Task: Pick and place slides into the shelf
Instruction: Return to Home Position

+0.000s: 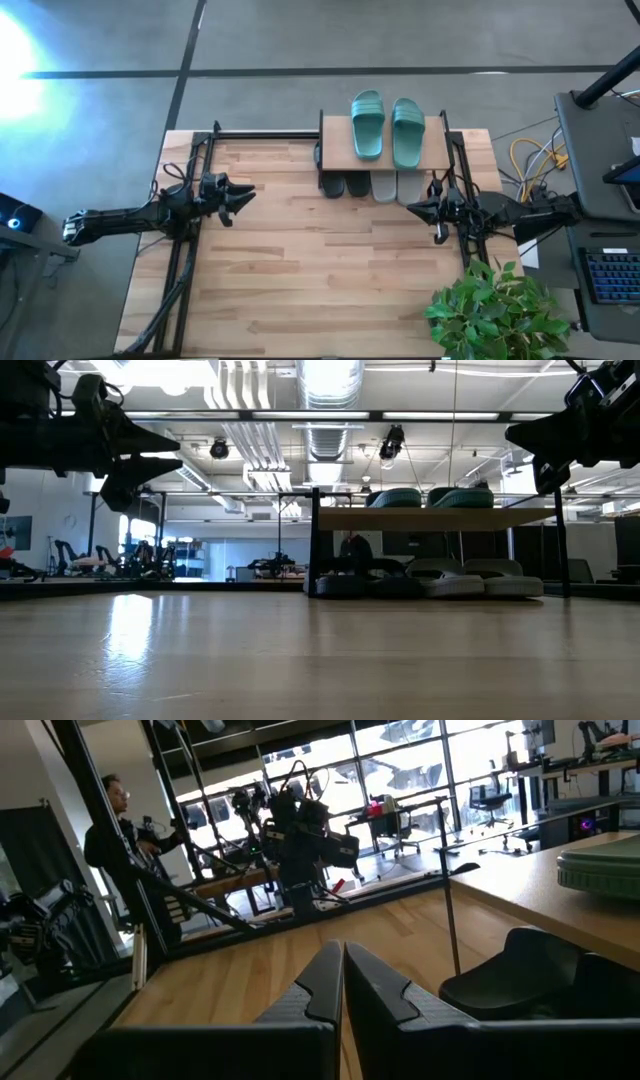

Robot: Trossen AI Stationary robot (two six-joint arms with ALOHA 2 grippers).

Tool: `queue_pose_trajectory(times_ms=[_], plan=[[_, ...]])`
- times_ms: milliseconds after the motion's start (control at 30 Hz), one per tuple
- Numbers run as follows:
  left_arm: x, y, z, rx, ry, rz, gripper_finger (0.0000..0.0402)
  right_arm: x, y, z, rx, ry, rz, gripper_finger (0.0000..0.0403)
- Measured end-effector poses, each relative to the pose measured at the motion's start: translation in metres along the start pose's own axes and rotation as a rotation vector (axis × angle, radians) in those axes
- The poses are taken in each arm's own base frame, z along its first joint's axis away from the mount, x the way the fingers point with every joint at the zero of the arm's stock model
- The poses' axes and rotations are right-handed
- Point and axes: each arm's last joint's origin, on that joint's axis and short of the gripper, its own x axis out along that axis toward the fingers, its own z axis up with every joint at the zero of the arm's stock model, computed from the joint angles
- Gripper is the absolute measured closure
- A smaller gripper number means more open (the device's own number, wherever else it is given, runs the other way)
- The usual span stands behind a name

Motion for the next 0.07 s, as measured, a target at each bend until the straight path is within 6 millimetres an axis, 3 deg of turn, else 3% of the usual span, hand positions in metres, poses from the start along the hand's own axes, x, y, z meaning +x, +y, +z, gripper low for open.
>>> queue_pose_trajectory(times_ms=[67], plan=[[0.0000,0.0000,0.0001,0.000,-0.001,-0.001,0.0268,0.0000,0.0000,0.0000,0.000,0.000,0.000,0.0394]])
